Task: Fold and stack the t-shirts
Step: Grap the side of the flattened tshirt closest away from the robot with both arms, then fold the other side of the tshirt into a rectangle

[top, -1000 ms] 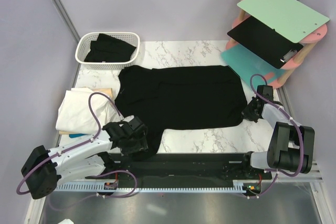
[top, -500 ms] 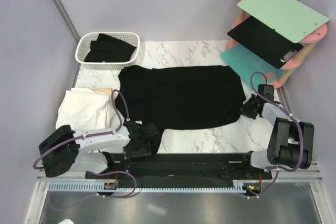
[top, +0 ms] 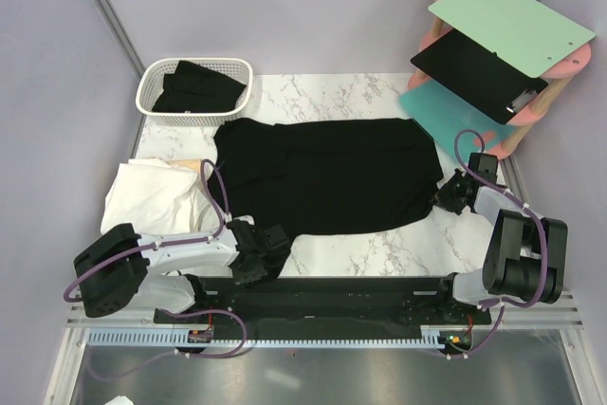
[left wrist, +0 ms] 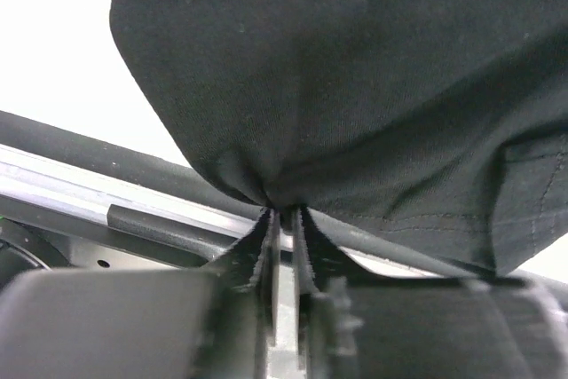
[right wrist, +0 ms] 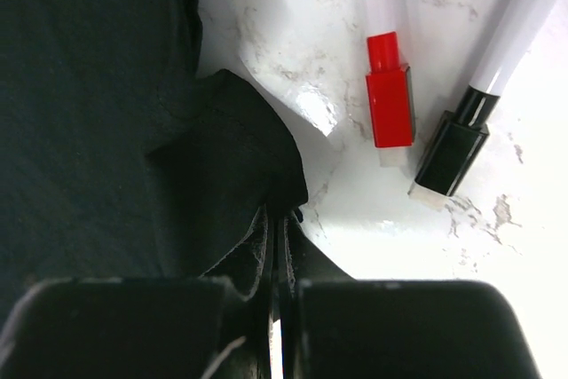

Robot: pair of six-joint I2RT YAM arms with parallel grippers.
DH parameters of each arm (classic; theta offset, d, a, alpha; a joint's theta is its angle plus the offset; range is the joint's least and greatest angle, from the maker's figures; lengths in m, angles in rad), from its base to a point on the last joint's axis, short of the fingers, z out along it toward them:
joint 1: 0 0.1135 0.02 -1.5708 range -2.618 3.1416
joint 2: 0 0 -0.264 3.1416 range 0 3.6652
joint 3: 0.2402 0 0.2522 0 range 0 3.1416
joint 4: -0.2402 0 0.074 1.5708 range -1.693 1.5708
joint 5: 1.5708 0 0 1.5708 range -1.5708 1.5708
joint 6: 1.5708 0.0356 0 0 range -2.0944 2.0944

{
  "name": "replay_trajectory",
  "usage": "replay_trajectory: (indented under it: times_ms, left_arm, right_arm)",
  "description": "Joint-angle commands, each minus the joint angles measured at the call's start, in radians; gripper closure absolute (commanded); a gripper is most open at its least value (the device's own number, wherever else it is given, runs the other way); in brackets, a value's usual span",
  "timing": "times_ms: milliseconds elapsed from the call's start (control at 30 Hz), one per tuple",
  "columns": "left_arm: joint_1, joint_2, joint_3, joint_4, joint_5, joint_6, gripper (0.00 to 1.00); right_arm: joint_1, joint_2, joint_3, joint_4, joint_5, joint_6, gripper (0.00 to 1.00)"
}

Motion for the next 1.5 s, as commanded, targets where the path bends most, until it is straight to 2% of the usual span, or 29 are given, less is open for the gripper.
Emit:
replay_trajectory:
  times_ms: [0,267,567,700,867,1000,1200,1467]
  left_arm:
    - [-0.006,0.002,0.012,-0.015,-0.124,-0.086,0.98]
    - [-0.009,-0.024,0.053,-0.018,-0.167,-0.081,0.98]
    - [-0.076,-0.168,0.122,-0.073,-0.222,-0.132,0.98]
    - [-0.076,-0.17,0.232,-0.15,-0.331,-0.138,0.98]
    - [-0.069,-0.08,0.386,-0.262,-0.448,-0.136,0.98]
    - [-0.017,-0.05,0.479,-0.3,-0.503,-0.115,0.98]
    - [0.118,-0.039,0.513,-0.265,-0.537,0.033,0.98]
    - [0.313,-0.015,0.565,-0.051,-0.516,0.311,0.98]
  right_arm:
    - [-0.001,0.035,-0.057,-0.039,0.017,-0.028,1.0]
    - [-0.003,0.021,-0.075,-0.031,-0.018,-0.034,1.0]
    - [-0.005,-0.094,-0.07,-0.092,-0.044,-0.049,1.0]
    - [-0.003,-0.166,-0.06,-0.123,-0.063,-0.052,1.0]
    - [-0.005,-0.224,-0.029,-0.152,-0.052,-0.061,1.0]
    - [-0.003,-0.255,0.017,-0.164,-0.023,-0.066,1.0]
    - [-0.003,-0.224,0.066,-0.122,-0.004,-0.058,1.0]
    - [-0.003,-0.114,0.144,0.0,-0.026,0.0,1.0]
